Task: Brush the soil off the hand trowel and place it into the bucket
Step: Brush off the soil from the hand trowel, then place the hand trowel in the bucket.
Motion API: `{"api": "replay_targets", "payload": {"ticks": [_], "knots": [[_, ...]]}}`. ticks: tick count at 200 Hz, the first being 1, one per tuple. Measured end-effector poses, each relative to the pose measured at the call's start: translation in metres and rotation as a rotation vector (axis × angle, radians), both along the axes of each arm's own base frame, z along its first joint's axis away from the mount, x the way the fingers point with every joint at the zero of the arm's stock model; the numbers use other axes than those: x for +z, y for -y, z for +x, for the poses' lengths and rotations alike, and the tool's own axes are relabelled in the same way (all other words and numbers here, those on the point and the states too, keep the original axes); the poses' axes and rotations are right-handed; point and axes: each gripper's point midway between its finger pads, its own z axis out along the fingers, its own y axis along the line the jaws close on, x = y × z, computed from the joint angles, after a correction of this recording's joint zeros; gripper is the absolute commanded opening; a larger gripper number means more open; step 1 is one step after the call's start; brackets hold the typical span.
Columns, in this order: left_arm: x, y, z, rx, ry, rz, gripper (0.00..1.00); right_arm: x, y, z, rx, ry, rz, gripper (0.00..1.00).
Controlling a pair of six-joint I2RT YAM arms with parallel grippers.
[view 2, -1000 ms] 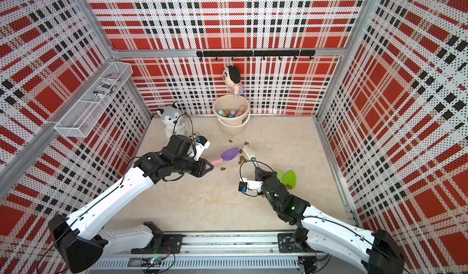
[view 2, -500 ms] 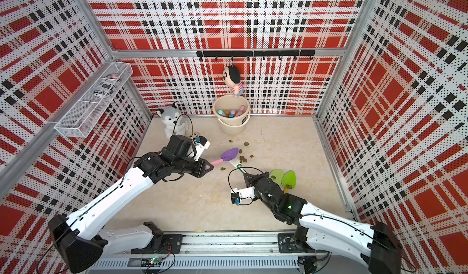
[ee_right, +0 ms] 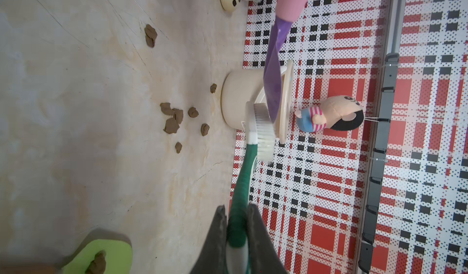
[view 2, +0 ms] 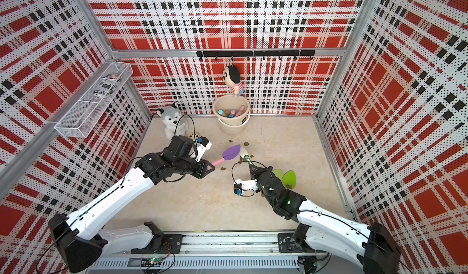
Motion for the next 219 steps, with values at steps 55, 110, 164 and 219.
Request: {"api": "replay_targets", "payload": {"ticks": [55,110,164,219], "knots": [[0.024,-0.007,0.017,0.081,0.106,-0.042,0.00,0.015,0.033,0.029,-0.213,0.000,0.242,0.00],[0.072,-0.028,0.079,0.307,0.217,-0.189,0.00,0.075,0.055,0.061,-0.460,-0.185,1.011,0.00],[0.112,-0.041,0.161,0.491,0.229,-0.336,0.00,0.099,0.069,0.079,-0.489,-0.569,1.691,0.00],[0.091,-0.026,0.235,0.505,0.190,-0.291,0.00,0.060,0.051,0.077,-0.529,-1.092,2.036,0.00]]}}
